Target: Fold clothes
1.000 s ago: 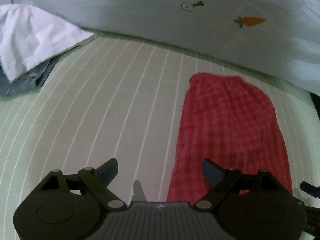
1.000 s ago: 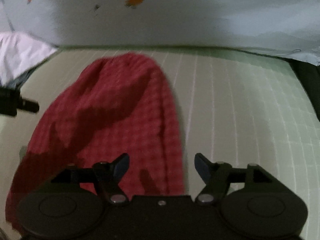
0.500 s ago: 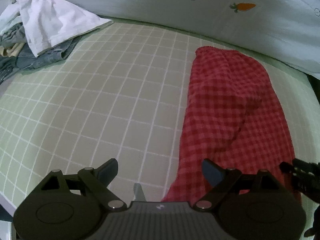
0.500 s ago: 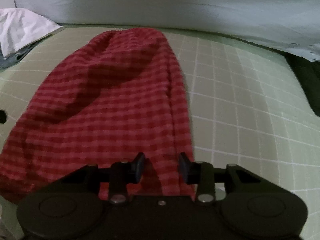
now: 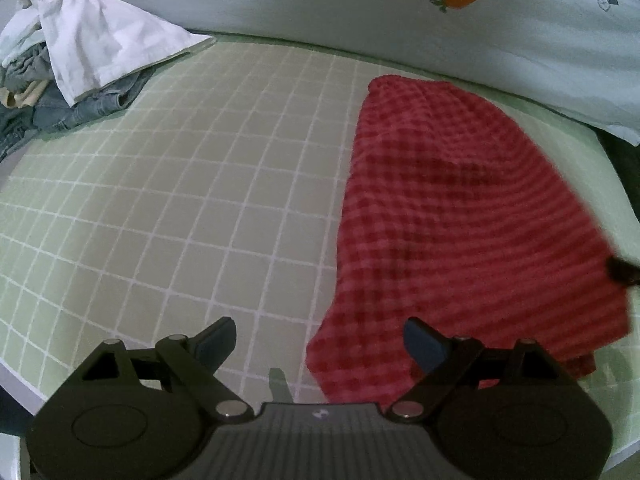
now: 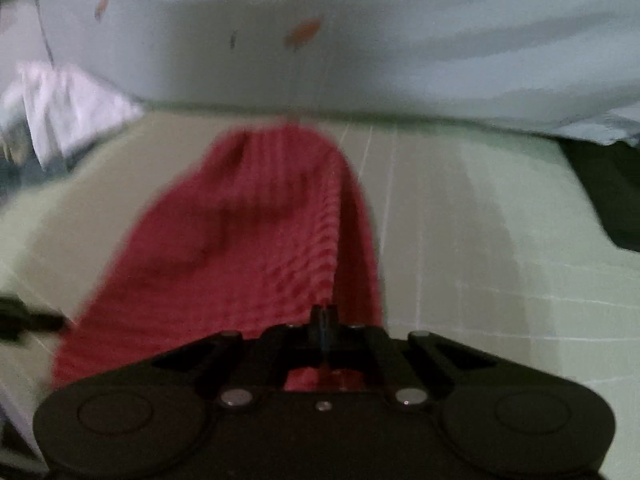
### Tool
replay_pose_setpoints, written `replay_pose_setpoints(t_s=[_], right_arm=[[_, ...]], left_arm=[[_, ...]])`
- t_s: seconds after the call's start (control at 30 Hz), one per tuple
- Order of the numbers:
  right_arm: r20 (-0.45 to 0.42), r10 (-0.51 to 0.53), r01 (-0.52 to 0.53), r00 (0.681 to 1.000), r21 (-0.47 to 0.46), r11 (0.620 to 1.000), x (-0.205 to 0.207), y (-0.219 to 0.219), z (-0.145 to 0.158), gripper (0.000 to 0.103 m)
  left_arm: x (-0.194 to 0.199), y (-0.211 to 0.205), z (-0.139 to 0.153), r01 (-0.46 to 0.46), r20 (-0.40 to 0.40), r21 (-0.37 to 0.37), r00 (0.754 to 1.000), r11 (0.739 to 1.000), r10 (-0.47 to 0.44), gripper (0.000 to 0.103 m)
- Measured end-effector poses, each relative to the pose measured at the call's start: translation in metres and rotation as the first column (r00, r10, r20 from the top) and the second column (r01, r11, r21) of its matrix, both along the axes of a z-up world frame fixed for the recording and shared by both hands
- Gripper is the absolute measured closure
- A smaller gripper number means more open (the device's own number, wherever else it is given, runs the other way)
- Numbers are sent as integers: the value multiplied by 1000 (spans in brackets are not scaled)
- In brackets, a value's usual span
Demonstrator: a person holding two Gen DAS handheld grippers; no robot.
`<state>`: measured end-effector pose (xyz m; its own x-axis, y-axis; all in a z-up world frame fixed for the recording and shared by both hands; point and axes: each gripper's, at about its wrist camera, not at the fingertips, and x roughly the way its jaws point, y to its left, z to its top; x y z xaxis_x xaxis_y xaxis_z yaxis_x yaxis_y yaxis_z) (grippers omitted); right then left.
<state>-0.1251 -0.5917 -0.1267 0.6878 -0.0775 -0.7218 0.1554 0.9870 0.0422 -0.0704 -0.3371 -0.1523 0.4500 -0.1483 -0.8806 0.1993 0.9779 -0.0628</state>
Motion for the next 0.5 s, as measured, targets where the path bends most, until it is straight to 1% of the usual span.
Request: replay_pose_setpoints(t_s=[0.07,0.13,0.2,0.23,0.27,0.3,0.33,0.37,0.4,0.5], right_arm=[[54,-23,21,998,25,999,-18,-3,24,103],[22,-39,38,999,31,999,-24,-10,18,102],[-115,-69,71,991,19,997,-19,-20,-16,101],[-182,-104,109,978,21,994,-18,-26,-31,101],[-204,-132,142,970,36,989,-21,-30,-38,96],[-224,-159,174,962,51,983,-24,-35,-43,79],[-214,-160,176,964,58,983,-27,-35,-44,68],[-203,-159,175,966,64,982,-30,-34,-44,47],[-191,-159,175,969,70,982,-33,-34,-44,37],[-205,-118,134,972,63,989,-29,-30,-54,35]], left_arm=[[-2,0,-3,-8,-11,-3,1000,1000,8,12],[-4,-1,-10,-15,-34,-6,999,1000,14,12],[-6,-1,-17,-19,-56,-2,998,1000,19,12],[-7,-1,-19,-22,-59,2,998,1000,22,12],[-8,0,-20,-25,-61,6,998,1000,26,12],[-9,0,-22,-29,-64,9,998,1000,29,12],[-10,0,-24,-32,-68,9,997,999,33,12],[-10,0,-26,-36,-72,10,997,999,37,12],[-11,0,-28,-40,-76,11,996,999,41,12],[-12,-1,-34,-52,-88,13,995,999,52,12]])
